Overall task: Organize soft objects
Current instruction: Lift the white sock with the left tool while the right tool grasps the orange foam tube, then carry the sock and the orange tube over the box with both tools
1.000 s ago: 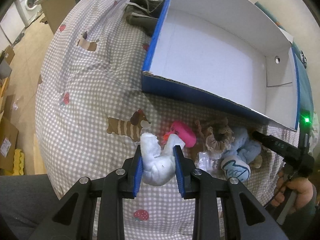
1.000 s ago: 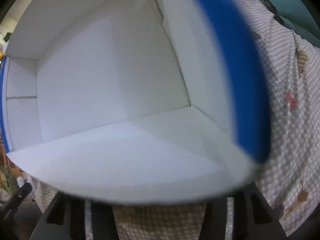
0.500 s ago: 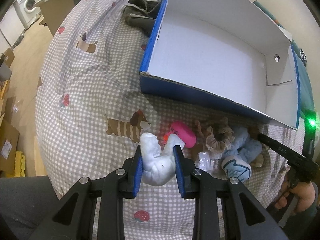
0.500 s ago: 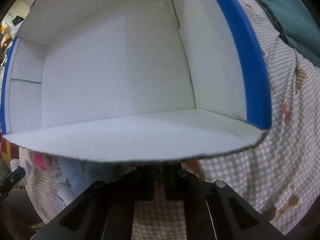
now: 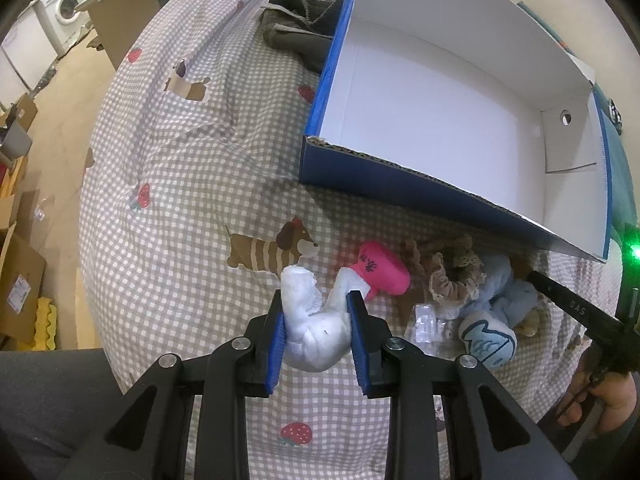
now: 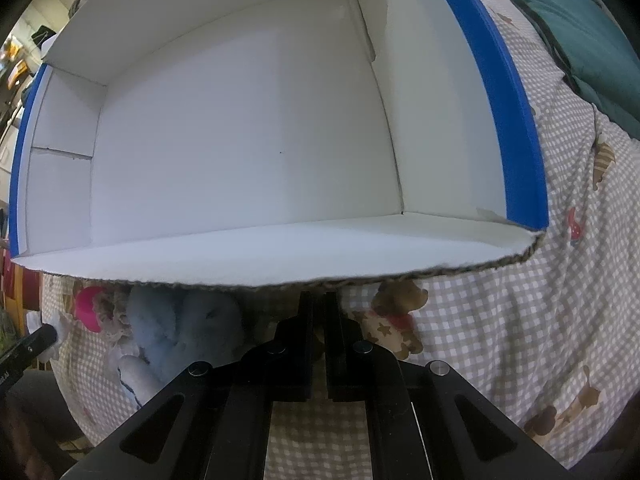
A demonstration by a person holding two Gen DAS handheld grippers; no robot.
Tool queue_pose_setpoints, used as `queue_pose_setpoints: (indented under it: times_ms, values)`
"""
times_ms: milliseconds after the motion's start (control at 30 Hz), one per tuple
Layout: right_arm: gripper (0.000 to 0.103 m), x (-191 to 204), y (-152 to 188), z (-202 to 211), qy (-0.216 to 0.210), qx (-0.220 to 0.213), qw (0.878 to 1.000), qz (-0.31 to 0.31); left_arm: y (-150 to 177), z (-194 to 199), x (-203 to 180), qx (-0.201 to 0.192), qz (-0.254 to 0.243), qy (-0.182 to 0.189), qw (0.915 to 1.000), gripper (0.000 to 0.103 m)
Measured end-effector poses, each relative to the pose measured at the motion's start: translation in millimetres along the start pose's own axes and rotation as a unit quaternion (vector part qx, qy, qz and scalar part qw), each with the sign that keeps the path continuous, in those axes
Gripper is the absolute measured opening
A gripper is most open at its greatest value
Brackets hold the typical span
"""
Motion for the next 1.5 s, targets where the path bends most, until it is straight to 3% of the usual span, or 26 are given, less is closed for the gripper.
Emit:
queue_pose_setpoints:
  times_ms: [133,567,933,1233,1367,1500]
  values:
    - [0.006,-7,-12,-4,0.001,-0.001,1.0,0.002,-1,-1,0,0.0,0.0,0.001,1.0,0.026]
    - [0.006,2,27,28,-0.011,-0.019,1.0,0.007,-1,1,4,-0.005,0.003,-0.004,1.0,0.026]
    - [0.006,17,38,76,-0.016,-0.071,0.997,0.028,0,1,7,-0.013,0.001,-0.017,0.9998,0.026]
    - [0.006,23,57,126,-0.052,-0.112,0.991,0.043,2,24,3,-0.049,-0.005,-0.014,0.9987,0.026]
    - [0.006,31,42,137,-0.072,-0.128,0.988,0.047,-7,53,2,-0.095,-0.007,-0.003,0.9955,0.026]
    - [0.006,39,32,138,-0.08,-0.14,0.986,0.051,-20,68,1,-0.114,-0.001,0.007,0.9934,0.026]
Point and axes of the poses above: each gripper's, at about its wrist camera, not at the fingertips, and z roughly against the way its jaws point, x to its left, y to its underside, the point moved 5 cm from there along -z, roughly the way its jaws point, and after that the axes turned 6 degrees about -x, right-handed, at the moved point
